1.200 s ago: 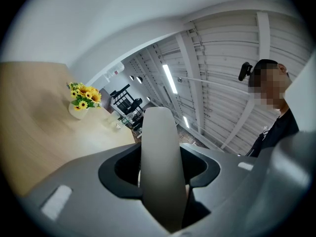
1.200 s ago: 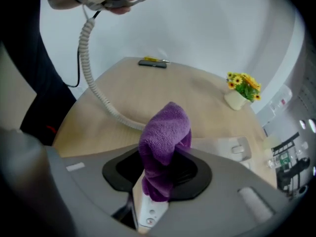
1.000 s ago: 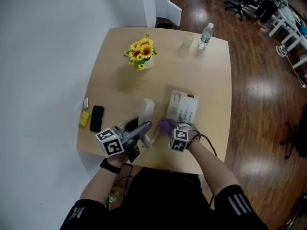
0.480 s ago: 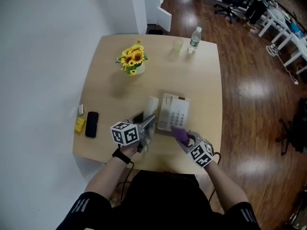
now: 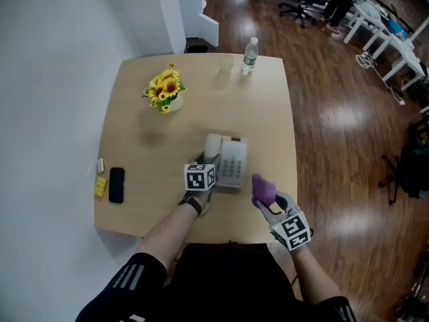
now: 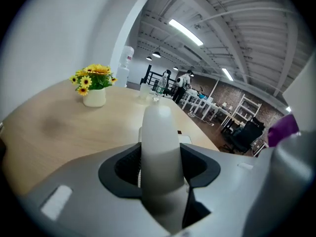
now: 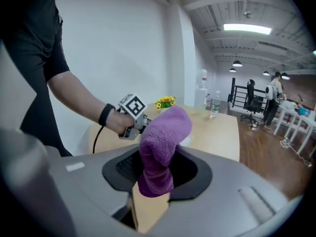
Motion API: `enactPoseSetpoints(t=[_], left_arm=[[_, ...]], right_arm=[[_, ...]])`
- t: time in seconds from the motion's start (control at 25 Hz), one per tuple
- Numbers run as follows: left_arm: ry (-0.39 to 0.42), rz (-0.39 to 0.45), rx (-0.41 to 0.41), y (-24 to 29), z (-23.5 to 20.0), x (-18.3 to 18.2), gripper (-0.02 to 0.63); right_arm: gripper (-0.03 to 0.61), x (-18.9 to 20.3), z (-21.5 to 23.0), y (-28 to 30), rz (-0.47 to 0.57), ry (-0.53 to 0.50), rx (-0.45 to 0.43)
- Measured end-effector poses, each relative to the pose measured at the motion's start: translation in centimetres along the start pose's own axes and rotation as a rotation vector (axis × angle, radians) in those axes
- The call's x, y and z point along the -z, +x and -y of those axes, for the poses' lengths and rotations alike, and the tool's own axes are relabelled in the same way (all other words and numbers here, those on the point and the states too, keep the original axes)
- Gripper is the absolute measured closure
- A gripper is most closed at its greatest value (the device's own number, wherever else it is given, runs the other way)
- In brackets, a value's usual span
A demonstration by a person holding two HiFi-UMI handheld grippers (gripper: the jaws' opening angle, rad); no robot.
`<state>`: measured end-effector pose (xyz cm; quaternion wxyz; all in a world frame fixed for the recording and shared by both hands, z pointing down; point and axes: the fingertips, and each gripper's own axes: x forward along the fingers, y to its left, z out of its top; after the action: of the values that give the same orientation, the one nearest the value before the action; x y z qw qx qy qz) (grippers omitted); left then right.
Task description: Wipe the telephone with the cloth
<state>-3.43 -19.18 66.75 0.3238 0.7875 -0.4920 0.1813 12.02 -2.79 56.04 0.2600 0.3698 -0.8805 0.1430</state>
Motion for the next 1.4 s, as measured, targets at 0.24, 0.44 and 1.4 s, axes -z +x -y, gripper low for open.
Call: enactPoseSetpoints(t=[0.24,0.44,1.4], left_arm=[[0.068,-0.081,-0.092,2.9,-0.2,1.9,0.402],[0.077,-0.098,-0.171,3.8,-0.7,2.0,0.402],[0.128,-0.118,-0.141,3.3,-0.8,1.9,0.353]], right_arm=[[0.433,-1.7,0.8,-1.2,0.059,0.095,0.021],[0.433,-0.7,0.2,-1.2,0.048,0.1,0.007],[0.433,-1.5,-1.2,-1.0,0.062,0.154,0.001]])
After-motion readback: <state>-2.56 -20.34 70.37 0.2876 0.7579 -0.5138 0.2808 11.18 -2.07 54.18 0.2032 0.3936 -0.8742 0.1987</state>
